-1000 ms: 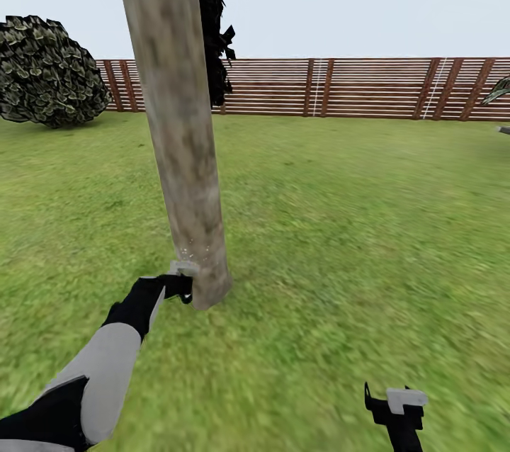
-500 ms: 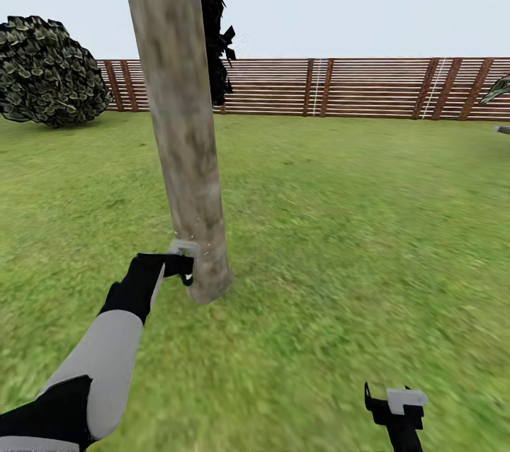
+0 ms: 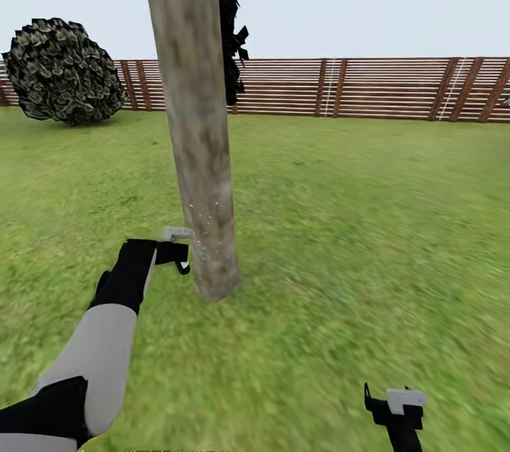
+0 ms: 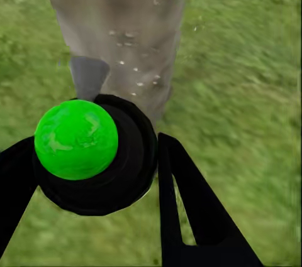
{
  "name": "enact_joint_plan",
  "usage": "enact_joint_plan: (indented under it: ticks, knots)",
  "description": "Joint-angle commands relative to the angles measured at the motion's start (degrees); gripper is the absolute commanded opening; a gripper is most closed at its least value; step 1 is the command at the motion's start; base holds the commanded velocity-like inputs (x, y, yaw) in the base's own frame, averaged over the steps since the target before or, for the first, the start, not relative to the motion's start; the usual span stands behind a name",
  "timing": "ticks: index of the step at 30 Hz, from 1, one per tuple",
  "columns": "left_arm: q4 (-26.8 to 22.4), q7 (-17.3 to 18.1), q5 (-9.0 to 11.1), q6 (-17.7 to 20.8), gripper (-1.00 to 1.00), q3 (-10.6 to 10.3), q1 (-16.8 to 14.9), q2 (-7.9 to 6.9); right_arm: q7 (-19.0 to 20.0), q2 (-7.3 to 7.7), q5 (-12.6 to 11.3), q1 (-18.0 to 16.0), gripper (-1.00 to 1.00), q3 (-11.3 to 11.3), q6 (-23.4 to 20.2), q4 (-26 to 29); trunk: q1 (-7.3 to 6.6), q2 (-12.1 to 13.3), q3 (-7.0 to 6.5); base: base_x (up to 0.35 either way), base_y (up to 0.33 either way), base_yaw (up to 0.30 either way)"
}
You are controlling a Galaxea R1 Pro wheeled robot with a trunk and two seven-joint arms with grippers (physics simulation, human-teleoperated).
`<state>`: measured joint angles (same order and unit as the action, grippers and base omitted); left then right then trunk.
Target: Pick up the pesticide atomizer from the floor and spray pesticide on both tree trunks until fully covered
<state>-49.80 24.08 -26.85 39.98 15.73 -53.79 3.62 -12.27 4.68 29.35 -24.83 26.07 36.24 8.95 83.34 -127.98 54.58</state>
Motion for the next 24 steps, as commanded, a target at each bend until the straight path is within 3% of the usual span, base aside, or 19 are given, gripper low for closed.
enact_joint_plan:
  ticks: [1,7,16,17,19,21,24]
  knots:
    - [-0.11,0.57,-1.19,0.46,-1.0,-0.2,-0.08,0.5,-0.39,0.01,0.62,-0.04,1.0,0.21,0.15,-0.08,-0.01,-0.02,0.05,0.0,0.0,0.244]
    - [-4.96,0.6,-1.55,1.48,-1.0,-0.42,0.47,-0.24,-0.43,0.05,0.62,-0.04,1.0,0.21,0.15,-0.08,-0.01,-0.02,0.05,0.0,-0.076,0.052]
    - [-5.24,0.17,-1.85,1.37,-1.0,-0.19,1.16,-0.46,-0.47,0.06,0.62,-0.04,1.0,0.21,0.15,-0.08,-0.01,-0.02,0.05,0.0,-0.268,0.001]
    - [-4.91,0.06,-1.84,1.32,-1.0,0.02,1.22,-2.62,-0.46,0.04,0.62,-0.04,1.0,0.21,0.15,-0.08,-0.01,-0.02,0.05,0.0,-0.274,0.0]
    - [-4.83,-0.18,-1.87,1.31,-1.0,0.41,1.23,-3.11,-0.47,0.04,0.62,-0.04,1.0,0.21,0.15,-0.08,-0.01,-0.02,0.05,0.0,-0.274,0.017]
    - [-4.3,-3.31,-1.78,1.25,-1.0,1.71,1.3,-3.42,-0.44,0.0,0.62,-0.04,1.0,0.21,0.15,-0.08,-0.01,-0.02,0.05,0.0,-0.274,0.172]
    - [-3.96,-4.88,-1.59,1.18,-1.0,1.95,1.31,-3.43,-0.45,-0.01,0.62,-0.04,1.0,0.21,0.15,-0.08,-0.01,-0.02,0.05,0.0,-0.274,0.245]
